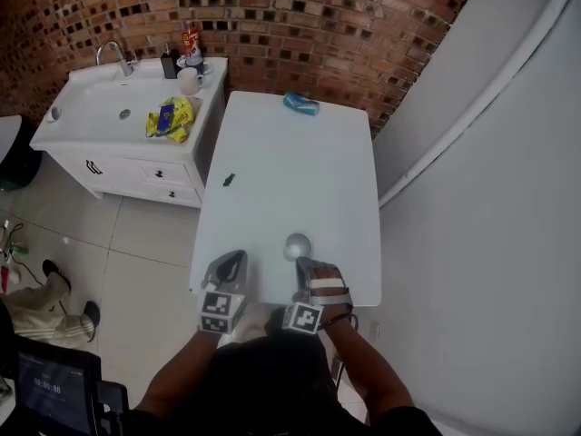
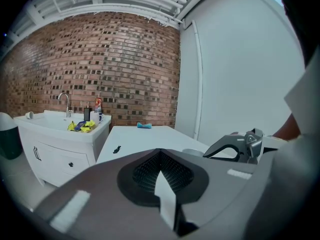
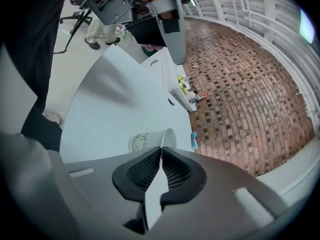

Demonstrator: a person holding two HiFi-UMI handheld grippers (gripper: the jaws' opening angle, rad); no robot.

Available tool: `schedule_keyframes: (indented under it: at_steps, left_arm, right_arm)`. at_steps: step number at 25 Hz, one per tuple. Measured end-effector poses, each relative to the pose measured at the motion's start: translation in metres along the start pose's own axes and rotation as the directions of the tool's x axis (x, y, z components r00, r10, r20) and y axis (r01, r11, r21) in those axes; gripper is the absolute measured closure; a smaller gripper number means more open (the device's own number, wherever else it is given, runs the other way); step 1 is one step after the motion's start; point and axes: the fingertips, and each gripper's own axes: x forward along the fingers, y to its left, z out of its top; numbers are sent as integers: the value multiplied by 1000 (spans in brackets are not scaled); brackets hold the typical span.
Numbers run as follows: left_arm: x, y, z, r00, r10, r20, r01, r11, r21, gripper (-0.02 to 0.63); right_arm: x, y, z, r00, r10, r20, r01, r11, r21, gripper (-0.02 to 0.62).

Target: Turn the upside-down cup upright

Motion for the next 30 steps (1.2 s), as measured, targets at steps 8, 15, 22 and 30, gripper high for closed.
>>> schedule_keyframes:
  at_steps: [8, 15, 22, 30]
  left_arm:
    - [-2, 2, 2, 1000, -3, -7, 3, 1000, -8, 611]
    - [-2, -1, 5, 1000, -8, -3, 8, 1000, -3, 611]
    - [-12, -10, 10, 1000, -13, 20, 13, 999, 41, 611]
    - [-28, -25, 15, 999, -47, 26, 45, 997, 68, 611]
  right_arm:
    - [0, 9, 7, 999, 31, 16, -30, 998, -60, 480]
    - [-11, -10, -2, 1000, 1, 6, -1, 999, 40, 482]
    - [-41, -17, -5, 999, -36, -16, 39, 955, 295, 508]
    - [-76, -28, -7, 997, -76, -13, 65, 737, 673, 581]
